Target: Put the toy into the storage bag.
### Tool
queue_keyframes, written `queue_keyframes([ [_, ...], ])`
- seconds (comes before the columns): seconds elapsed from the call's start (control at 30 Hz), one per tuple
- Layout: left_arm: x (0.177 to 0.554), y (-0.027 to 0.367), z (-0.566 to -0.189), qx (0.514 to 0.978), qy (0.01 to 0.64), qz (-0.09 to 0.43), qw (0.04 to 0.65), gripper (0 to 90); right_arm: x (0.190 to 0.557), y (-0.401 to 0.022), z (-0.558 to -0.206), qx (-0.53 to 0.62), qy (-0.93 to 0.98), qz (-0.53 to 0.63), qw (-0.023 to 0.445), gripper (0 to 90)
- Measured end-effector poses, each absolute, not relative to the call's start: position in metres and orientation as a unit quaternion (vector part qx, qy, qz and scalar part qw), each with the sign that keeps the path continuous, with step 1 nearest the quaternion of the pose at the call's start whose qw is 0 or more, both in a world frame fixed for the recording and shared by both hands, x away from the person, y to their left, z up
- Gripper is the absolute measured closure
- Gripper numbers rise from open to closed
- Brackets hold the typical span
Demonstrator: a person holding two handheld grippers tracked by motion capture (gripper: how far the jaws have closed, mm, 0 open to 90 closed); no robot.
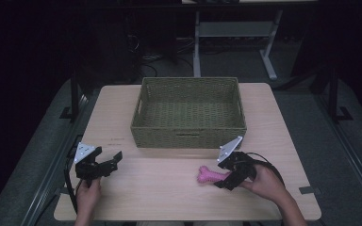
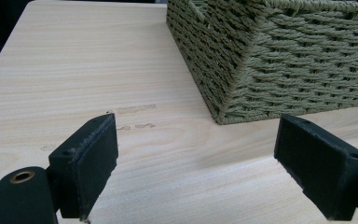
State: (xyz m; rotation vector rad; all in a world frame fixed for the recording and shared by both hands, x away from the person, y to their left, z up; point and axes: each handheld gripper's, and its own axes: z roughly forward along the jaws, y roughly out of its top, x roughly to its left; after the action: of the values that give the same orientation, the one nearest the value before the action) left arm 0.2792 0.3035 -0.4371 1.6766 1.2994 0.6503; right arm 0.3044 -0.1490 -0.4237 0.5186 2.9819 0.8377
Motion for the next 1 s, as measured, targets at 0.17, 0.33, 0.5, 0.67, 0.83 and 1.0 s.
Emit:
queue_keyframes([
  [0.17, 0.279, 0.303, -0.437, 0.676, 0.525, 0.262, 0.446, 13.0, 0.309, -0.143, -0.424, 0.155, 0.956, 0.251, -0.001, 32.3],
  [0.33, 0.279, 0.303, -0.437, 0.677, 0.525, 0.261, 0.445, 13.0, 0.312, -0.138, -0.425, 0.147, 0.96, 0.238, 0.0, 36.5],
  [0.5, 0.28, 0.303, -0.437, 0.677, 0.525, 0.261, 0.445, 13.0, 0.313, -0.132, -0.432, 0.142, 0.966, 0.215, -0.005, 42.1],
  [0.67, 0.28, 0.303, -0.437, 0.678, 0.525, 0.261, 0.444, 13.0, 0.313, -0.13, -0.435, 0.137, 0.969, 0.205, -0.002, 45.4],
  [0.83, 0.28, 0.303, -0.437, 0.678, 0.525, 0.261, 0.444, 13.0, 0.314, -0.13, -0.436, 0.141, 0.97, 0.199, 0.001, 49.4],
  [1.0, 0.28, 0.303, -0.437, 0.678, 0.526, 0.26, 0.444, 13.0, 0.314, -0.129, -0.437, 0.137, 0.971, 0.196, 0.002, 50.5],
])
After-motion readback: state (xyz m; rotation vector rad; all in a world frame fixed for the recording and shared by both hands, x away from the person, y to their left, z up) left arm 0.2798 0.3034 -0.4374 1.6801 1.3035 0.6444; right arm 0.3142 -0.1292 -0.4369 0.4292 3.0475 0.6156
